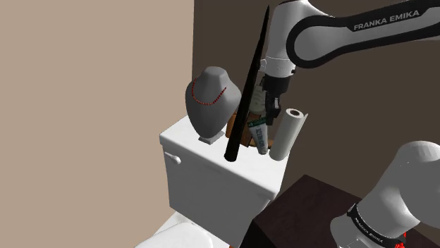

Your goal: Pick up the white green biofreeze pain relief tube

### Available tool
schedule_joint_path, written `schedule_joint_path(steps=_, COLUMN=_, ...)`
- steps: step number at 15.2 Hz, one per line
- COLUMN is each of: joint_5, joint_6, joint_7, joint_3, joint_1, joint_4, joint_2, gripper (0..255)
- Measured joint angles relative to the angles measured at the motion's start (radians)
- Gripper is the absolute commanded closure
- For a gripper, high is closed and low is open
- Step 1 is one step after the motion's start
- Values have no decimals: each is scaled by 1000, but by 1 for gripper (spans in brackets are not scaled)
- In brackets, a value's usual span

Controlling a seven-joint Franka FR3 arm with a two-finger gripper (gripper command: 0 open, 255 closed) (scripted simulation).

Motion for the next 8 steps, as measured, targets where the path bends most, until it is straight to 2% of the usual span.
schedule_joint_path(steps=8, joint_5=1, joint_6=-109, joint_7=-2, joint_3=0, joint_1=0, joint_4=85, joint_2=-24, gripper=255)
